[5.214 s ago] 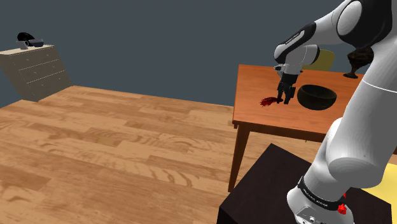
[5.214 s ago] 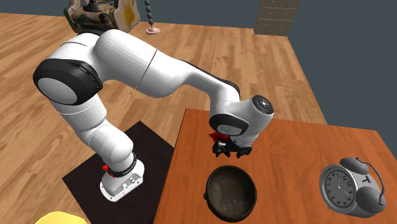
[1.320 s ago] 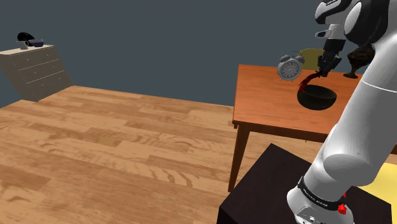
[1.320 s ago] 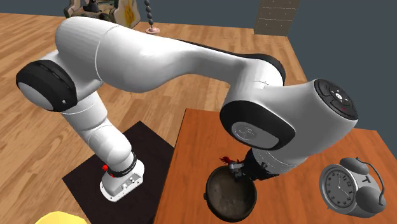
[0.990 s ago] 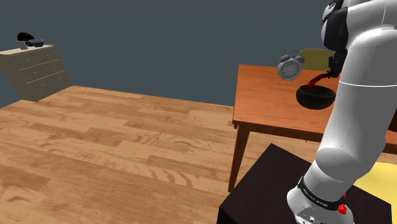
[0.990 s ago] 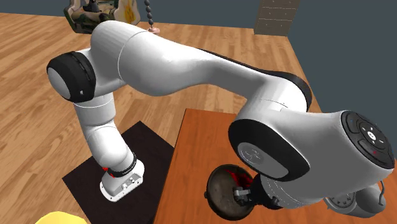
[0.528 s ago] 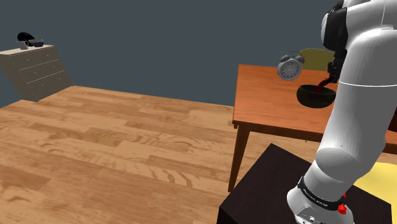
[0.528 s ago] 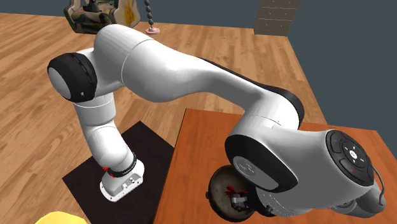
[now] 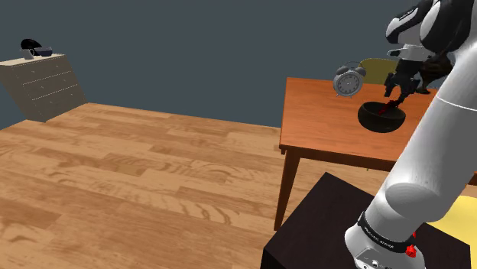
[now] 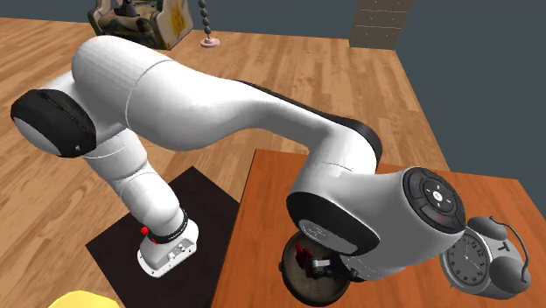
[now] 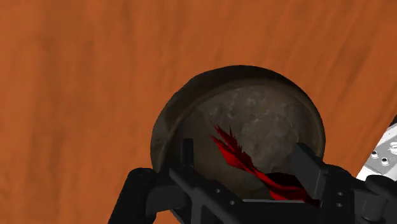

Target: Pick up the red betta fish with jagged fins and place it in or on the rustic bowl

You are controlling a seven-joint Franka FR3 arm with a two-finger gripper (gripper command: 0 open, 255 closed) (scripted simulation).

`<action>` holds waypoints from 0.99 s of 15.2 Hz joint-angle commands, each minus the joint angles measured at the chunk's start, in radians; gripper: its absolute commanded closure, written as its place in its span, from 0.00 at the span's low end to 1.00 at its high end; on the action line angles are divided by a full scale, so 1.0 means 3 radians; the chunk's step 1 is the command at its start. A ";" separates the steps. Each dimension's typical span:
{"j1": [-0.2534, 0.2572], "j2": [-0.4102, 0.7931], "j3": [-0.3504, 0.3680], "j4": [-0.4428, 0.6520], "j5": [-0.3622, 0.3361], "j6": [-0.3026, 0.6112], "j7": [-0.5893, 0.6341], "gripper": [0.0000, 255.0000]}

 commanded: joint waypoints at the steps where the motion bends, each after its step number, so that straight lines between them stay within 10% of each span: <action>1: 0.0375 -0.1633 0.0298 -0.0520 -0.1655 0.0238 0.0786 0.00; 2: -0.0225 -0.1686 0.0842 -0.0823 -0.1604 0.0520 0.0553 0.00; 3: -0.0412 -0.2016 0.1086 -0.1095 -0.1829 0.0677 0.0514 0.00; 15: -0.0340 -0.1878 0.0860 -0.1294 -0.1853 0.1042 0.0501 0.00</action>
